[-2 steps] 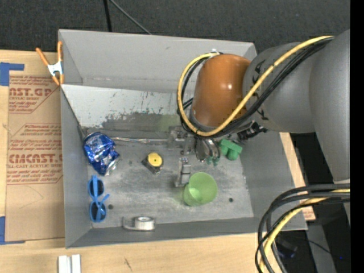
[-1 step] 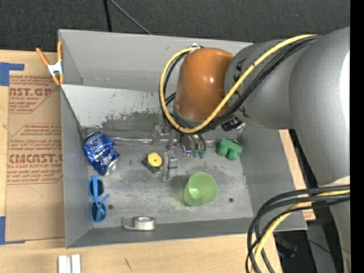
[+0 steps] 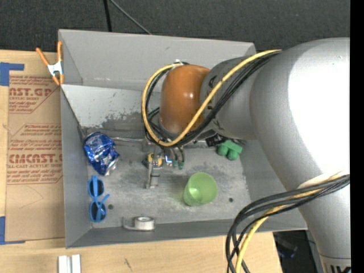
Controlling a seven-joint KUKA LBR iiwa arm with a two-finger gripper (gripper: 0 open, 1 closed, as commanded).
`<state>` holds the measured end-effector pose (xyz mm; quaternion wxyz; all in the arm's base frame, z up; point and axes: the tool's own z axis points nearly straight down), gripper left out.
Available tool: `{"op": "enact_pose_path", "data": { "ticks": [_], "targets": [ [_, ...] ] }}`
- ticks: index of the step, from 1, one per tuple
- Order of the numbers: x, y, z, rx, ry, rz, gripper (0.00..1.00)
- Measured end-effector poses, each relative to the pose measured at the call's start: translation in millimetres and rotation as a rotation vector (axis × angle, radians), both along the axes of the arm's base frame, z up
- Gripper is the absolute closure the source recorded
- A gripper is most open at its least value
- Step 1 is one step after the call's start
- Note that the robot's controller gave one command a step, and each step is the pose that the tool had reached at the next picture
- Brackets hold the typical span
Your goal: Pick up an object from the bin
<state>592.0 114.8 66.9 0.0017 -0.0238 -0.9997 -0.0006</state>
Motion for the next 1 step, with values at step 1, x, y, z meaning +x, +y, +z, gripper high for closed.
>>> {"op": "enact_pose_path", "data": {
  "ticks": [1],
  "targets": [
    [-37.9, -68.0, 19.6, -0.004, -0.001, -0.015, 0.0]
  ]
}}
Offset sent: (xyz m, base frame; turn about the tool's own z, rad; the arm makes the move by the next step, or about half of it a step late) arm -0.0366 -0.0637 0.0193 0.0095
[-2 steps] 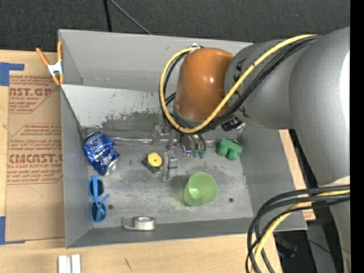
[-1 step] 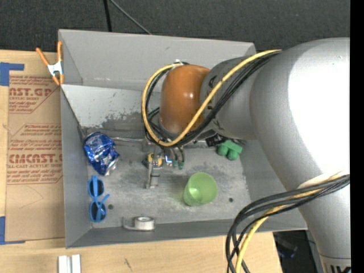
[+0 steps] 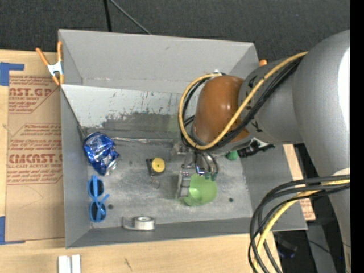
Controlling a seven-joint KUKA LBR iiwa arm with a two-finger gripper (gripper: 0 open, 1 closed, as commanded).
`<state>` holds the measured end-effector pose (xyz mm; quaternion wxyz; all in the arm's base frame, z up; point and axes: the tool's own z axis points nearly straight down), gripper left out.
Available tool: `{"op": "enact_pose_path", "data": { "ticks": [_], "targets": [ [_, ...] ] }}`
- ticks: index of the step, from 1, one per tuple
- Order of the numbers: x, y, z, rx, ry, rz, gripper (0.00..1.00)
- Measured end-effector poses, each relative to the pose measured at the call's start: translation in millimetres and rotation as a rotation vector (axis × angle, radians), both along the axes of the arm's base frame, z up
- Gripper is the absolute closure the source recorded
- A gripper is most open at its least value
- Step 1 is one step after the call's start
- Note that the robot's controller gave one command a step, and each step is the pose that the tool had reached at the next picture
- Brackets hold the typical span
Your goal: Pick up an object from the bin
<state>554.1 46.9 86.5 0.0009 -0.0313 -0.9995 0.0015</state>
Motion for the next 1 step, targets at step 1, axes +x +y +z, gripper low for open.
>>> {"op": "enact_pose_path", "data": {
  "ticks": [1],
  "targets": [
    [24.9, 47.0, -17.6, 0.005, -0.005, 0.039, 0.0]
  ]
}}
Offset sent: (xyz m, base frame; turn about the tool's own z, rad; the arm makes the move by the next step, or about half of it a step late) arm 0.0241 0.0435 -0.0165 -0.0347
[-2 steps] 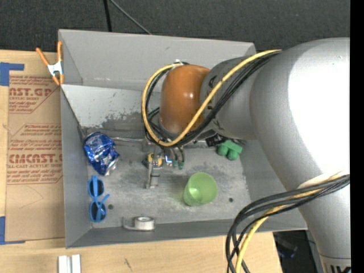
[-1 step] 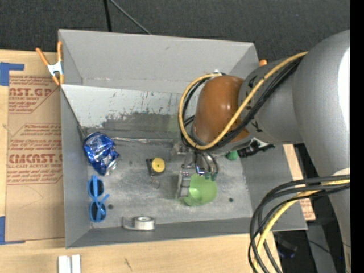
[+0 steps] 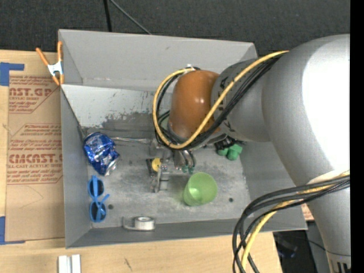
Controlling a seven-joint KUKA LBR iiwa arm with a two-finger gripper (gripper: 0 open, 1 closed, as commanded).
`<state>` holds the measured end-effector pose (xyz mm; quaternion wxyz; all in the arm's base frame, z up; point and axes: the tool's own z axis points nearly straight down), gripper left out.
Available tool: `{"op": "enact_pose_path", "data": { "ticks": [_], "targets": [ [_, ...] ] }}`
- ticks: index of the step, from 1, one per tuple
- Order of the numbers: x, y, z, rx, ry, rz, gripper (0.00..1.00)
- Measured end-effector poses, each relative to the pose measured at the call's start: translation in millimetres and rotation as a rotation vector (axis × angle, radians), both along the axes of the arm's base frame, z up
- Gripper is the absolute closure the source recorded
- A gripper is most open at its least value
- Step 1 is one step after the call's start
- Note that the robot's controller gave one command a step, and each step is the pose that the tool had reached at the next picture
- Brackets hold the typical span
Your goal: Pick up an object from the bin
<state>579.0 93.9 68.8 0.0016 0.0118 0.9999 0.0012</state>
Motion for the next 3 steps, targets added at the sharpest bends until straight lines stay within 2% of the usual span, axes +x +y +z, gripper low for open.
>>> {"op": "enact_pose_path", "data": {
  "ticks": [1, 2, 3],
  "targets": [
    [-30.4, -27.7, 0.2, -0.002, 0.005, -0.299, 0.0],
    [-29.9, -27.3, 0.4, -0.001, 0.004, -0.298, 1.0],
    [-30.0, -27.2, 0.4, -0.001, 0.004, -0.299, 0.0]
  ]
}}
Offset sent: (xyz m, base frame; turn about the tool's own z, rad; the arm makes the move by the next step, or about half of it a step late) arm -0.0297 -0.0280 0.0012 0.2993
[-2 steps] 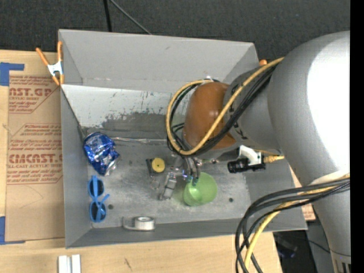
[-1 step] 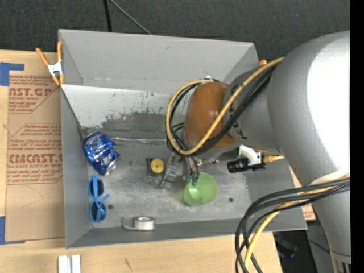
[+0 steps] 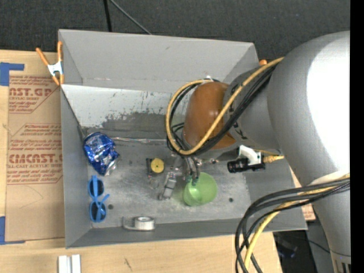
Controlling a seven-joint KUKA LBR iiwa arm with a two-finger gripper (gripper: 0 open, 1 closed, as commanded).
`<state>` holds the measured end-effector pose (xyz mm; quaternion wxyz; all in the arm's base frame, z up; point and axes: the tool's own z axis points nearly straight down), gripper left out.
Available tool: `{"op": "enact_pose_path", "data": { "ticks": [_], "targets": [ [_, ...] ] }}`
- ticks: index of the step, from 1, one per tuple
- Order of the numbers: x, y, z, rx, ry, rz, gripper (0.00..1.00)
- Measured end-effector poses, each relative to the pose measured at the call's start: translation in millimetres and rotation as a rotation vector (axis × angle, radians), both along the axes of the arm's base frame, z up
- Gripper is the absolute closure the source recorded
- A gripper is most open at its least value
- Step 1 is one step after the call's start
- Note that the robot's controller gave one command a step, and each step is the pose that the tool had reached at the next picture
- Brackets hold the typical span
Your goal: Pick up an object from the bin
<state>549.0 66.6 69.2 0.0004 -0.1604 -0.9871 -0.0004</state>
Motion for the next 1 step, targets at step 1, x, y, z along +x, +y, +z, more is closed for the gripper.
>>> {"op": "enact_pose_path", "data": {
  "ticks": [1],
  "targets": [
    [20.0, 24.3, 0.6, 0.0, -0.004, 0.058, 0.0]
  ]
}}
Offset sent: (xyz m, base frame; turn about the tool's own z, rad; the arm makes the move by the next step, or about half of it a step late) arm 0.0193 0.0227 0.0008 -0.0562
